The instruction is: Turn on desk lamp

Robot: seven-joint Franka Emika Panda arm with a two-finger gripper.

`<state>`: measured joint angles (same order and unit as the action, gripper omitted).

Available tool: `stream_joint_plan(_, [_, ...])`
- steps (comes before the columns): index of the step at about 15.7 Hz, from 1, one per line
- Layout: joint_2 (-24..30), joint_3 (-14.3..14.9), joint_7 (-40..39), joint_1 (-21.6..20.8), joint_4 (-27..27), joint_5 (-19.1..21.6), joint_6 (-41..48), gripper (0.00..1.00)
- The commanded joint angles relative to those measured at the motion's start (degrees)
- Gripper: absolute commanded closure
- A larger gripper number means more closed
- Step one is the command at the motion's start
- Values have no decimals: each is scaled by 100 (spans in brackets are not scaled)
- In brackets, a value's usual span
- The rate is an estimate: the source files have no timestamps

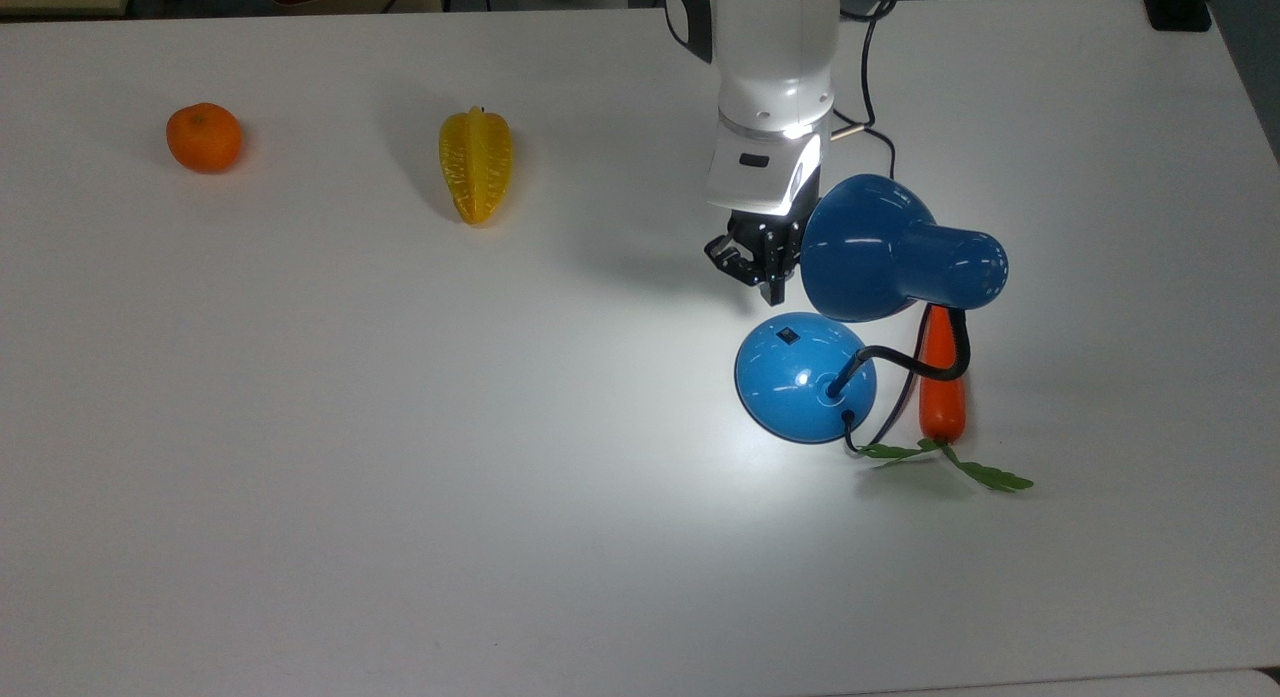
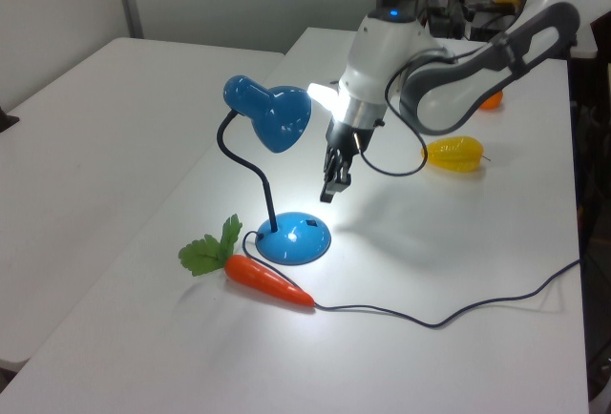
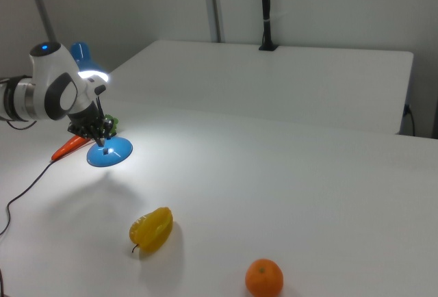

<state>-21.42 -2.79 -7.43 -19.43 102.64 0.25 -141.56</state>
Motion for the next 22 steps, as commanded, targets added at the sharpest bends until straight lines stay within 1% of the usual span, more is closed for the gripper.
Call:
stream_joint_plan(1, [611, -2, -40, 80, 292, 10, 750, 95])
stream_joint_plan(2, [734, -2, -31, 123, 292, 27, 1014, 86])
stream_joint_plan(3, [866, -2, 13, 184, 292, 62, 1269, 71])
stream_joint_plan(4, [1006, -2, 39, 229, 292, 123, 1515, 59])
stream_joint_plan(6, [1218, 59, 40, 308, 248, 404, 2025, 31])
stream_joint_plan(7, [1341, 68, 39, 334, 248, 440, 2210, 0])
stream_joint_plan(10, [1666, 129, 92, 448, 231, 440, 2728, 0])
stream_joint_plan(12, [1833, 156, 267, 484, 64, 423, 3220, 0])
stream_joint_plan(14, [2035, 173, 714, 563, -85, 362, 3721, 0])
stream_joint_plan(17, [2282, 384, 1505, 572, -252, 274, 4179, 0])
stream_joint_plan(20, [2379, 603, 1525, 598, -507, 282, 4758, 0])
stream_joint_plan(22, [2414, 648, 1534, 703, -674, 291, 4997, 0])
